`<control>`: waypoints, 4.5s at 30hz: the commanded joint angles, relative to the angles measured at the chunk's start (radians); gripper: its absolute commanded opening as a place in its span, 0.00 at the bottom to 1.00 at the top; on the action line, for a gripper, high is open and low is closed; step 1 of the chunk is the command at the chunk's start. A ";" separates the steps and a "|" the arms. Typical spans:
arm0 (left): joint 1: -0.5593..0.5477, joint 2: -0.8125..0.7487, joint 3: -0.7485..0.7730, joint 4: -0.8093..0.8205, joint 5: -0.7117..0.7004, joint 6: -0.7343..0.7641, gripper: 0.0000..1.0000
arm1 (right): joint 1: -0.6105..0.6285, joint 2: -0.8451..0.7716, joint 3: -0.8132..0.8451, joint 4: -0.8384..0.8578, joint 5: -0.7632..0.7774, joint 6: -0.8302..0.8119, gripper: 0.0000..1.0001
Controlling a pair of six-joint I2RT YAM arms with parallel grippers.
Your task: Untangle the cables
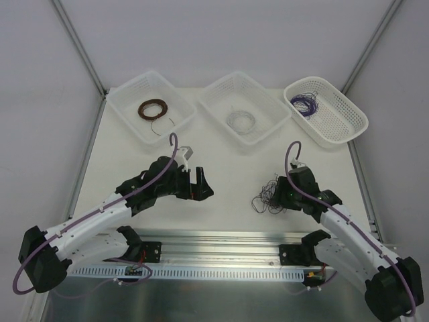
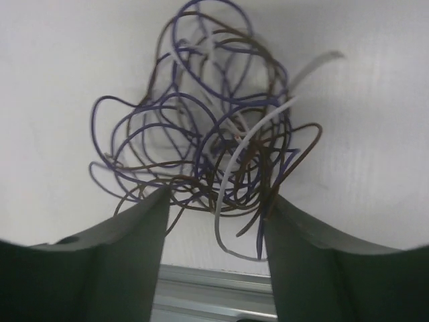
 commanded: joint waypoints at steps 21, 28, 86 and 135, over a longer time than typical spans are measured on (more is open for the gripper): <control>-0.071 0.076 -0.005 0.023 -0.035 -0.133 0.99 | 0.417 0.022 0.234 -0.072 0.300 0.166 0.56; -0.098 0.121 0.018 0.021 -0.036 -0.136 0.99 | 0.362 0.008 0.223 -0.106 0.365 0.028 0.43; -0.134 0.162 0.043 0.023 -0.019 -0.115 0.99 | 0.296 0.167 0.180 0.173 -0.100 -0.157 0.06; -0.135 0.055 0.003 0.024 -0.096 -0.106 0.99 | 0.498 0.141 1.154 0.316 0.110 -0.266 0.01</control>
